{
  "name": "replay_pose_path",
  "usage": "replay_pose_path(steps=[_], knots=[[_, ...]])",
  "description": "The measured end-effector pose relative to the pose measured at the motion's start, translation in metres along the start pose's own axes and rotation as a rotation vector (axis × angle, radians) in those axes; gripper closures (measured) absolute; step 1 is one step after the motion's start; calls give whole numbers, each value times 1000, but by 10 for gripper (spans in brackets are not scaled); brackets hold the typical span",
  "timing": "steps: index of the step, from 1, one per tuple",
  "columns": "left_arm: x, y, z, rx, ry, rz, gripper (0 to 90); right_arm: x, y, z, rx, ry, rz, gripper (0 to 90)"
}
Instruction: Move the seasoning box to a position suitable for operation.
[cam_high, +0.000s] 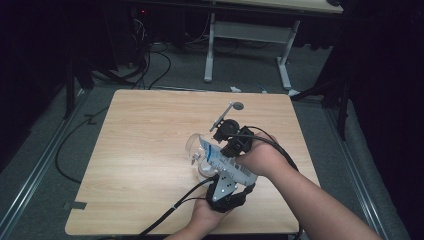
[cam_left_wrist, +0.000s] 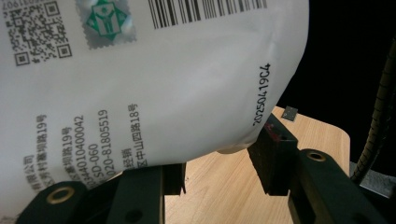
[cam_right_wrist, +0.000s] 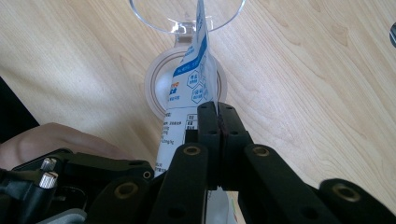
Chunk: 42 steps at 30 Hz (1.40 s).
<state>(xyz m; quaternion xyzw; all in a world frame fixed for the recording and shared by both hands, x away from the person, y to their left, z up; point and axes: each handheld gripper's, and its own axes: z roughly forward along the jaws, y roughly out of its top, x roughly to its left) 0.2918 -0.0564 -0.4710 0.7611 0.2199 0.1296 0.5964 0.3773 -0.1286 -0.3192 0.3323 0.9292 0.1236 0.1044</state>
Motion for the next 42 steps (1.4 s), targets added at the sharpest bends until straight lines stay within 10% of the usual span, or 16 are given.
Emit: replay_pose_path(steps=[42], knots=[[1, 5, -2, -15, 4, -3, 601, 2, 4, -4, -7, -9, -13, 900]])
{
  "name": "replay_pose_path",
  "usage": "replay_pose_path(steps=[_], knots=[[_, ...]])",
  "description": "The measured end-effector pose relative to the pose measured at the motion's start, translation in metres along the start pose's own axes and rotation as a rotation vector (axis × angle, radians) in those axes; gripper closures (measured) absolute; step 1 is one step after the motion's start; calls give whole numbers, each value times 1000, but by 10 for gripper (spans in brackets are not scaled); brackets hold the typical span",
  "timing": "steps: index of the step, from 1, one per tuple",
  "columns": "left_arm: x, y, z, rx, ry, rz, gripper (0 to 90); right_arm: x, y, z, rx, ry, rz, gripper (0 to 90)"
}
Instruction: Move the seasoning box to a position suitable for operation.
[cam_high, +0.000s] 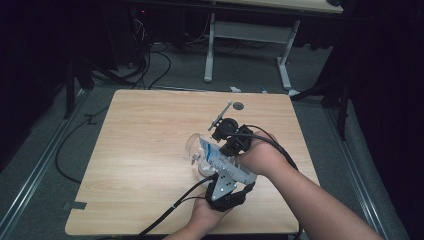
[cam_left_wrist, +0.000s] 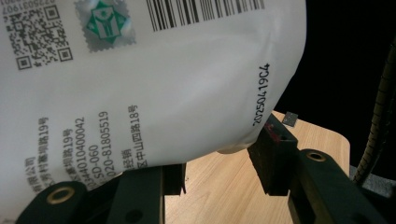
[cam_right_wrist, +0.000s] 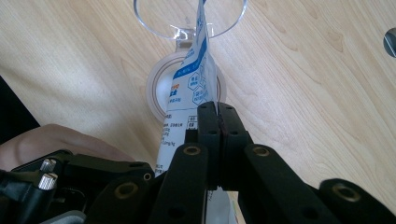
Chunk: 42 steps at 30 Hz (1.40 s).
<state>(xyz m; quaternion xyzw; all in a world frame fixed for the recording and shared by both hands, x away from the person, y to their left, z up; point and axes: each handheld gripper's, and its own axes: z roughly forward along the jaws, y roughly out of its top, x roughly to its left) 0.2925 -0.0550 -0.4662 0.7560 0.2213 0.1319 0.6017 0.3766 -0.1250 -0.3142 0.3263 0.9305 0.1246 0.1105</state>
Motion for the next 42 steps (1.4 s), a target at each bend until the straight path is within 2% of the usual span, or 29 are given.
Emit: replay_pose_path(steps=[22, 42], knots=[[1, 0, 1, -7, 5, -12, 600, 1, 2, 3, 7, -3, 1, 900], [1, 0, 0, -15, 4, -18, 591, 1, 5, 3, 9, -10, -18, 900]])
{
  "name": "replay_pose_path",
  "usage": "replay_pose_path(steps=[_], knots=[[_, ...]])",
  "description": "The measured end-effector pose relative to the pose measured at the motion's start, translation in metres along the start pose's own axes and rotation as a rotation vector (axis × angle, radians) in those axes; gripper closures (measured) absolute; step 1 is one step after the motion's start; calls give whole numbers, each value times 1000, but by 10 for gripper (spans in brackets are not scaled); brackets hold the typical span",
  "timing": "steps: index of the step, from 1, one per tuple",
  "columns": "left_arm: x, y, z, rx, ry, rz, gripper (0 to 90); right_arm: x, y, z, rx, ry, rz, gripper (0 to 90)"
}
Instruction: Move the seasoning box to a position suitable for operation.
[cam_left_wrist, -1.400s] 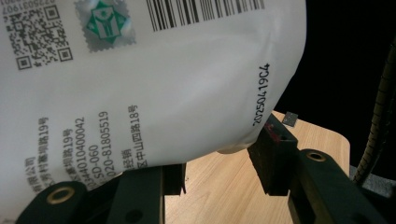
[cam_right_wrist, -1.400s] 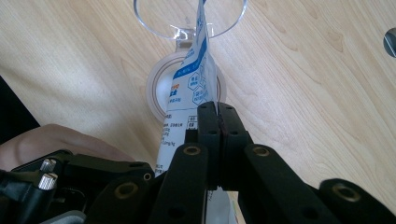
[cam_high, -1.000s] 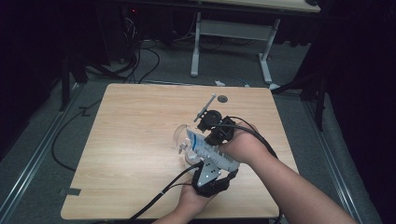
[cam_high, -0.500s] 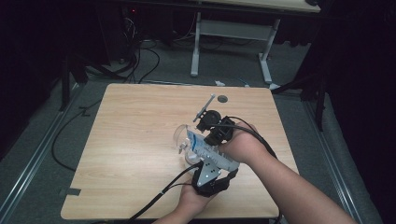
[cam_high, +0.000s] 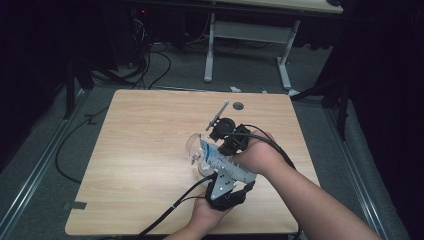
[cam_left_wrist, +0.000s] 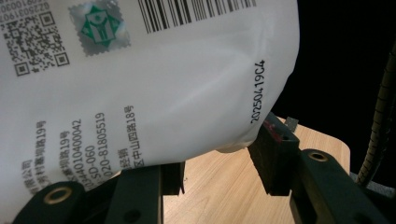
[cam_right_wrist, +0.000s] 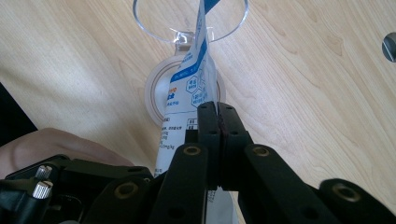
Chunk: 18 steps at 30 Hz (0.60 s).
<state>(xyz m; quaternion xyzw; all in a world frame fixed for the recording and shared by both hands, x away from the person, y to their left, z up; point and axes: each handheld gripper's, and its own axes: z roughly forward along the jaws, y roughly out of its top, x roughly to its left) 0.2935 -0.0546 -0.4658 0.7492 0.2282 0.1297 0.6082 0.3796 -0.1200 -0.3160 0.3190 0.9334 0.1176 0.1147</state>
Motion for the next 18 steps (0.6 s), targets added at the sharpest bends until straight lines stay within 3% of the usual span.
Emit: replay_pose_path(steps=[18], knots=[[0, 0, -1, -3, 1, 1, 597, 1, 1, 1, 0, -3, -6, 900]])
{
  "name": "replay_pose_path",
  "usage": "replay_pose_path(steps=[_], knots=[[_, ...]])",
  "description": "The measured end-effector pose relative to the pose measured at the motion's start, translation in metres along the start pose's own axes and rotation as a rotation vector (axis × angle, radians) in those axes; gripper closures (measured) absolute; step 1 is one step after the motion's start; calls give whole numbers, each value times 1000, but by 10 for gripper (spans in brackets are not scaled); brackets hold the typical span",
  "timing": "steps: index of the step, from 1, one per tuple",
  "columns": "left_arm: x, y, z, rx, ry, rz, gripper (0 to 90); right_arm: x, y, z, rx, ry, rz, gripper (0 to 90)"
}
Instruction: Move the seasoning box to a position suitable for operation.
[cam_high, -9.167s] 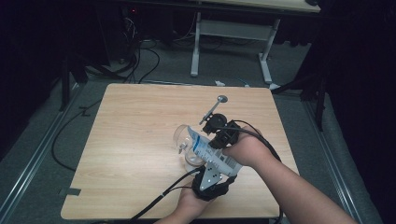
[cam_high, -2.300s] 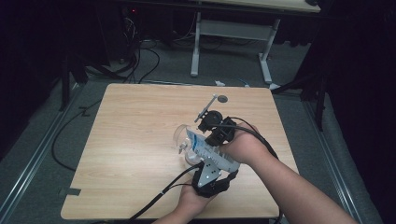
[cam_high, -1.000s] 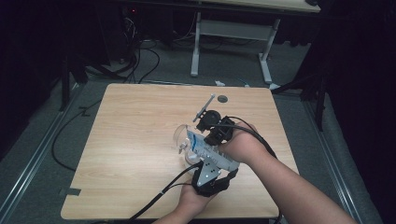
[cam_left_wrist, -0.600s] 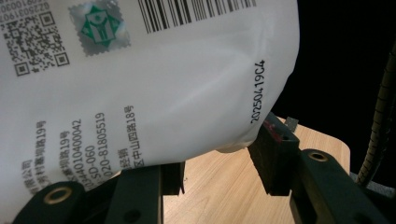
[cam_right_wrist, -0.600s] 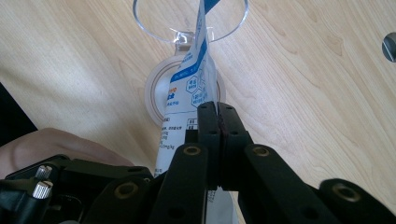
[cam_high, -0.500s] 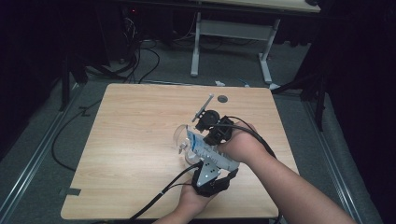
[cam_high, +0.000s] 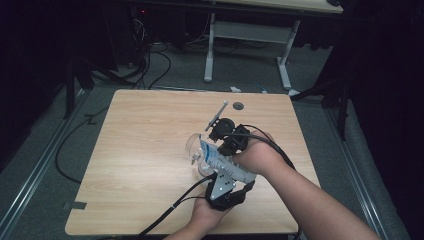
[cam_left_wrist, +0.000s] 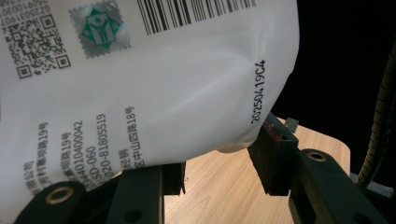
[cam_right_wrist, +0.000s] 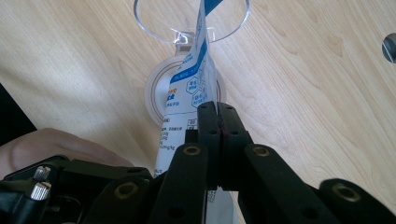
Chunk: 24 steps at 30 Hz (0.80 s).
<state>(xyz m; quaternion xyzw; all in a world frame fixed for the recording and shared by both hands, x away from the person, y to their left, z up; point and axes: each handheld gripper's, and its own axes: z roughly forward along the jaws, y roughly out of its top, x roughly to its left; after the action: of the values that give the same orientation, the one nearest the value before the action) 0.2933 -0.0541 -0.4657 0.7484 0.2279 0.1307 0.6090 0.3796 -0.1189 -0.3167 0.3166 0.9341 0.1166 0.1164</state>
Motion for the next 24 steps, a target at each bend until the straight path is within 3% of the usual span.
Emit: replay_pose_path(steps=[24], knots=[[0, 3, 0, -11, -5, -8, 596, 0, 1, 0, -5, 0, -3, 899]])
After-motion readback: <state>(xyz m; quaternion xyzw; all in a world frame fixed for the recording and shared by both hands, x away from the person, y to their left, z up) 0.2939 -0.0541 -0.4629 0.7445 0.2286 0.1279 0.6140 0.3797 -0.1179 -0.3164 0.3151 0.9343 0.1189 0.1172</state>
